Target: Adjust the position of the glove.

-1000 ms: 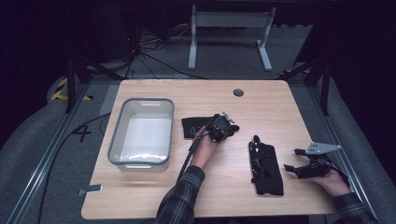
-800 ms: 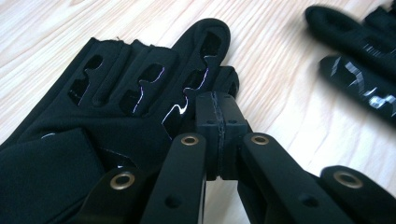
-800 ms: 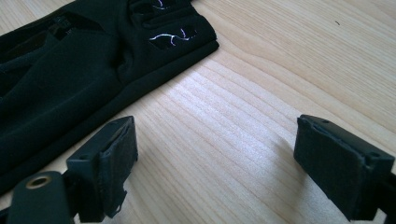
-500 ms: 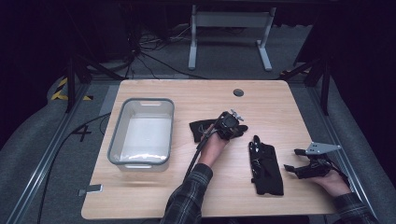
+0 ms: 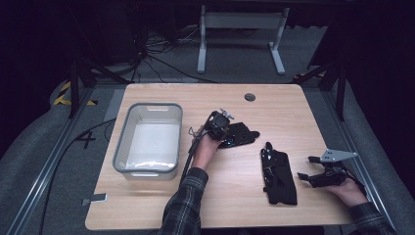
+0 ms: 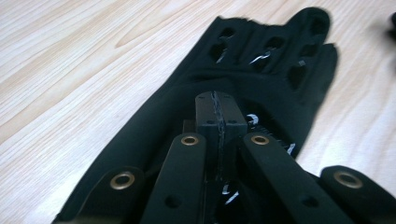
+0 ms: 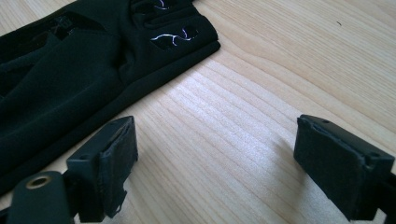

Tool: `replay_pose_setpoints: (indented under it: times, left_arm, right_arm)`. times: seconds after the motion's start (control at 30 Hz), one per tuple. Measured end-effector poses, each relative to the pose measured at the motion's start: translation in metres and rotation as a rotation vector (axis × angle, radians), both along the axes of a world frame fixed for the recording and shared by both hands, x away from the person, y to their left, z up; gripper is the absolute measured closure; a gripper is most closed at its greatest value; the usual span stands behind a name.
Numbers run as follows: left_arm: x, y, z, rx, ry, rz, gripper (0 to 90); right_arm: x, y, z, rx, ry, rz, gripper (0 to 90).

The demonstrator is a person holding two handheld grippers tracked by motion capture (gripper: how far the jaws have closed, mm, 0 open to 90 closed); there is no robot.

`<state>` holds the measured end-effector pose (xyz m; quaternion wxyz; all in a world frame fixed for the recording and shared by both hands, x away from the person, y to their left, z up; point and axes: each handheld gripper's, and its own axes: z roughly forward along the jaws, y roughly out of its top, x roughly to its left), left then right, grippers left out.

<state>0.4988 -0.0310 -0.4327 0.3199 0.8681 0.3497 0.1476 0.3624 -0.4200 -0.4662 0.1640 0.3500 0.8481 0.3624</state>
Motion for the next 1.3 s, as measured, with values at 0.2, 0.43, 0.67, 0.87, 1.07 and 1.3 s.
replay_pose_setpoints:
  times: [0.2, 0.43, 0.67, 0.87, 1.07, 1.3]
  left_arm:
    - [0.010, 0.002, -0.009, 0.045, 0.013, 0.026, 89.8]
    - [0.005, 0.002, -0.013, 0.055, 0.026, 0.034, 89.8]
    - [-0.011, -0.001, -0.011, 0.068, 0.050, 0.018, 89.8]
    - [-0.025, -0.002, -0.010, 0.075, 0.069, 0.004, 89.8]
    - [-0.038, 0.000, -0.010, 0.083, 0.081, -0.004, 89.8]
    - [-0.064, 0.010, -0.010, 0.063, 0.098, -0.025, 89.8]
  right_arm:
    - [0.000, 0.000, 0.000, 0.000, 0.000, 0.001, 14.1]
    - [0.000, 0.000, 0.000, 0.000, 0.000, 0.002, 14.0]
    - [0.000, 0.000, 0.000, 0.000, 0.000, 0.002, 14.1]
    - [0.000, 0.000, 0.000, 0.000, 0.000, 0.002, 14.1]
    - [0.000, 0.000, 0.000, 0.000, 0.000, 0.003, 14.1]
    - [0.000, 0.000, 0.000, 0.000, -0.001, 0.004, 14.1]
